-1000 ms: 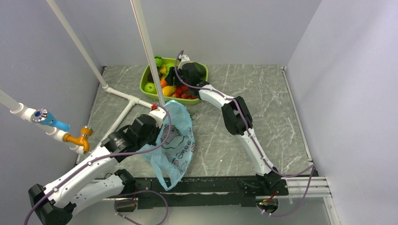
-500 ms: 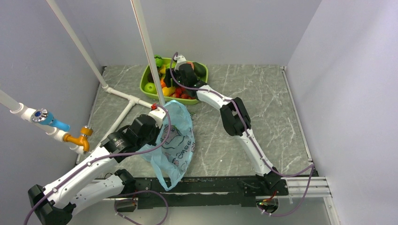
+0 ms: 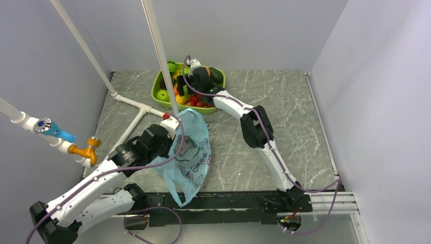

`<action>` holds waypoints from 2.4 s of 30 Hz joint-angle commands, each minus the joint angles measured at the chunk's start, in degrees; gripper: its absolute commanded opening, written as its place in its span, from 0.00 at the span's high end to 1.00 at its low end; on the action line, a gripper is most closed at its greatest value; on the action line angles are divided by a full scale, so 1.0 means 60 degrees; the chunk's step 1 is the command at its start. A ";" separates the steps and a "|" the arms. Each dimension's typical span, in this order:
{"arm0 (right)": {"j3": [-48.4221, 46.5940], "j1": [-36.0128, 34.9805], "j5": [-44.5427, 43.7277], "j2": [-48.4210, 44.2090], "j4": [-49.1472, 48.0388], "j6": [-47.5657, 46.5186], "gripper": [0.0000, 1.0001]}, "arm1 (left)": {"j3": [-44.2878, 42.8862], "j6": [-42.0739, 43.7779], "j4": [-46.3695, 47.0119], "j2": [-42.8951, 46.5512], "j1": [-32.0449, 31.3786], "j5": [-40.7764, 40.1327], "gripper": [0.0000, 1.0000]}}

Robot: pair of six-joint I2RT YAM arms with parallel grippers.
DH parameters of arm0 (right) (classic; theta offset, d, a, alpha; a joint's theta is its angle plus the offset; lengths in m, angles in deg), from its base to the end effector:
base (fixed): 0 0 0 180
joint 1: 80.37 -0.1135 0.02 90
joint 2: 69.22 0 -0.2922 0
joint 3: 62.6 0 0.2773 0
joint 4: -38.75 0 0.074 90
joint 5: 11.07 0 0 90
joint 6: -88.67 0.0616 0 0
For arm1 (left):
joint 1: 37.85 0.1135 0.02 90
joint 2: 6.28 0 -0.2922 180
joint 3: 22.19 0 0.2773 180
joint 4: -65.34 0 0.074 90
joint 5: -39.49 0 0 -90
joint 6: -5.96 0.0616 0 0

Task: Take the fake fruits out of the plastic bag
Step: Place the fake fruit in the bin, then take out the fake fruit from the plastic bag.

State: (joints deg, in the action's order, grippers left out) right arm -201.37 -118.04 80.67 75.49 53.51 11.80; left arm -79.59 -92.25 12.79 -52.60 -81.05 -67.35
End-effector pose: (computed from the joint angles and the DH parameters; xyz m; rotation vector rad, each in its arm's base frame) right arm 0.5222 0.4055 0.2057 -0.4416 1.9325 0.6148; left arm 0.1507 -0.1170 0.2901 0.5347 2.1970 -0.1402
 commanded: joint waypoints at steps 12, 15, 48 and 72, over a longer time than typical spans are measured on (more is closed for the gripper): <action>0.6849 0.0231 -0.1619 -0.6013 -0.0789 -0.0009 0.01 | -0.0162 -0.0097 0.0181 0.0149 -0.0007 -0.0220 1.00; 0.8902 0.0230 -0.1909 -0.7254 -0.1192 0.0205 0.01 | -0.0162 -0.0100 0.0183 0.0151 -0.0011 -0.0267 1.00; 1.3648 -0.4691 -0.2235 -1.2084 -0.3376 -0.1461 0.45 | -0.0176 -0.0144 0.0130 0.0133 0.0000 -0.0432 1.00; 1.0302 -0.5386 -0.5477 -0.4906 -0.4729 -0.3928 0.40 | -0.0144 -0.0163 0.0185 0.0355 -0.0011 -0.0519 1.00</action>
State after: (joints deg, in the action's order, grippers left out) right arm -134.06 -150.82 53.33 41.83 29.94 -4.81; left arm -79.59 -92.51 11.63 -50.72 -80.54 -71.85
